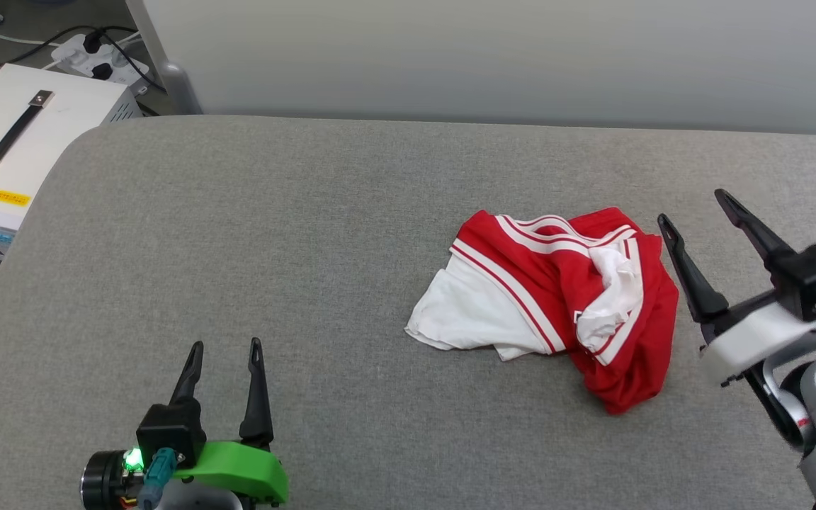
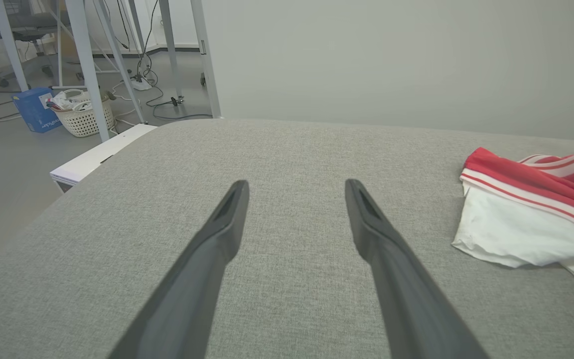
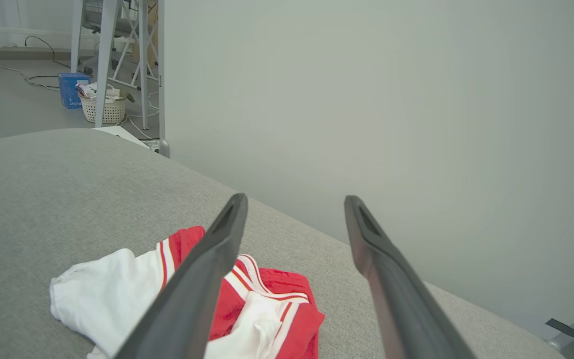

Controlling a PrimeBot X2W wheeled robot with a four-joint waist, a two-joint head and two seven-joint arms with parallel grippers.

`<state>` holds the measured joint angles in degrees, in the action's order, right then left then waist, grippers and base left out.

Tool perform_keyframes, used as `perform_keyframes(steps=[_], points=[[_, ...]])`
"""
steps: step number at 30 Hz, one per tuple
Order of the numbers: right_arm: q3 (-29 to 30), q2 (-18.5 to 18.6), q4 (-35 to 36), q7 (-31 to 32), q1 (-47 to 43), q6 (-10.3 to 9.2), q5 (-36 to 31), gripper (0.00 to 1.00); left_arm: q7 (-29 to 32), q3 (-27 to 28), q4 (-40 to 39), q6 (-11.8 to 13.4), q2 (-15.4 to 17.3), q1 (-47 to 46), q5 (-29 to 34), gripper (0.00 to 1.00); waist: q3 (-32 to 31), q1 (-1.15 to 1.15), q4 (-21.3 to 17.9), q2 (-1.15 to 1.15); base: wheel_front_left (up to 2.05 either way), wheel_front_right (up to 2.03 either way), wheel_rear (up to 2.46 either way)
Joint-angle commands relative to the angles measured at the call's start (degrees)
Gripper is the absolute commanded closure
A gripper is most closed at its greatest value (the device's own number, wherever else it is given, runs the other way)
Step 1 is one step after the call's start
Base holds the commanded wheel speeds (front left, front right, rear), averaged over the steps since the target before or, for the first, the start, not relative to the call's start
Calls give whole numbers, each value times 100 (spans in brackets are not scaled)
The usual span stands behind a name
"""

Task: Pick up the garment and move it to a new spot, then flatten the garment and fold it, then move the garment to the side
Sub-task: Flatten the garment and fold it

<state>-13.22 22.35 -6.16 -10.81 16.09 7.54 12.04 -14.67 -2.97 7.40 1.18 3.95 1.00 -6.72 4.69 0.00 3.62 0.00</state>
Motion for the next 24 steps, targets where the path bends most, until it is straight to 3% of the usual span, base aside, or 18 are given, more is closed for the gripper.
perform_keyframes(steps=[1, 8, 13, 17, 22, 23, 24], points=[[-175, 150, -104, 307, 286, -5, 224, 0, -33, 24, 6, -42, -30, -117, 43, 0, 51, 0, 9, 0, 0, 0, 0], [-1803, 1206, -118, 2820, 1160, -5, 1916, 0, -33, -7, 10, -84, -79, -258, 72, 0, 262, 0, 80, 0, 0, 0, 0], [-2739, 1701, 248, 4048, 1435, -5, 2858, 0, -33, -90, -4, -79, -96, -371, 65, 0, 456, 0, 176, 0, 0, 0, 0], [-3404, 1726, 23, 4254, 1618, -5, 2997, 0, -33, -164, 1, -23, -104, -505, -3, 0, 710, 0, 254, 0, 0, 0, 0], [-3633, 1639, -471, 3534, 1689, -5, 2777, 0, -33, -234, 17, 48, -106, -560, -56, 0, 775, 0, 273, 0, 0, 0, 0], [-3644, 1618, -513, 3421, 1672, -5, 2807, 59, -33, -225, 22, 62, -106, -552, -58, 0, 758, 0, 255, 0, 0, 0, 0], [-3640, 1617, -529, 3251, 1661, -5, 2815, 100, -33, -214, 31, 72, -106, -534, -56, 0, 730, 0, 233, 0, 0, 0, 0]])
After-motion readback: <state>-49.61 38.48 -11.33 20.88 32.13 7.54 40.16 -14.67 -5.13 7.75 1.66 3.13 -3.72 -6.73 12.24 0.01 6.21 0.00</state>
